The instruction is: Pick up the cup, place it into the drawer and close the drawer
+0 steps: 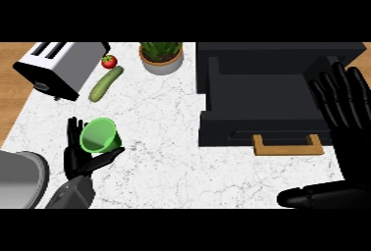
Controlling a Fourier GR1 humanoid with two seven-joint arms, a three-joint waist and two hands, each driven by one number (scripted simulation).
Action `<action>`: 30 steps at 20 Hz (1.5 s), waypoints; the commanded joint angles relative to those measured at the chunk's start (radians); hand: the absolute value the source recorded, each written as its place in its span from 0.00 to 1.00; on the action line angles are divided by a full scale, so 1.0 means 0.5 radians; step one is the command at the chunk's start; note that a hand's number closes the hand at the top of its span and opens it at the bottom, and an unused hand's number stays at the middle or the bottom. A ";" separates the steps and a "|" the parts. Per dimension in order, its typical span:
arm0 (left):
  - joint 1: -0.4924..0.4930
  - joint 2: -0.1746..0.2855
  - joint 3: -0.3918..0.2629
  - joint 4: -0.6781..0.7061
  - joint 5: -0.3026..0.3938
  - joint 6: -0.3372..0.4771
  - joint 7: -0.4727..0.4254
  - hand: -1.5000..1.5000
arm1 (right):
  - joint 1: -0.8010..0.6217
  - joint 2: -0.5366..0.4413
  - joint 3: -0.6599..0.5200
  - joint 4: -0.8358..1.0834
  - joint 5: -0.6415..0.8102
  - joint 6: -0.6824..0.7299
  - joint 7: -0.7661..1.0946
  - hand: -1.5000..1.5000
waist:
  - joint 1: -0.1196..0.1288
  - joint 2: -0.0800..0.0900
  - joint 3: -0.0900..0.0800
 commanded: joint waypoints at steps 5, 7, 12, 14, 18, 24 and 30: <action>-0.043 0.001 -0.003 0.142 0.044 -0.345 -0.116 0.00 | 0.101 -0.033 -0.063 -0.147 -0.076 0.015 0.076 0.00 | -0.008 0.000 0.000; -0.113 0.018 0.025 0.244 0.053 -0.387 -0.180 0.00 | -0.084 0.013 0.015 0.089 0.032 -0.021 -0.003 0.00 | -0.004 0.006 -0.001; -0.155 0.022 -0.010 0.181 0.053 -0.488 -0.144 1.00 | -0.082 -0.059 -0.095 0.036 -0.059 0.017 0.045 0.00 | -0.001 0.001 0.000; -0.106 0.030 -0.032 0.193 0.002 -0.460 -0.308 1.00 | -0.128 -0.079 -0.115 0.066 -0.072 0.021 0.055 0.00 | -0.003 0.003 -0.001; -0.151 0.011 -0.025 0.192 -0.011 -0.354 -0.347 1.00 | 0.094 0.050 0.071 -0.111 0.077 -0.028 -0.015 0.00 | -0.011 0.000 0.000; -0.036 0.096 -0.147 0.123 -0.109 -0.591 -0.346 1.00 | 0.068 -0.008 -0.044 -0.036 -0.034 0.018 -0.001 0.00 | -0.005 0.001 0.000; 0.044 0.002 -0.229 -0.262 -0.099 -0.529 -0.275 1.00 | 0.065 0.051 0.087 0.035 0.143 -0.015 -0.080 0.00 | 0.030 -0.009 0.003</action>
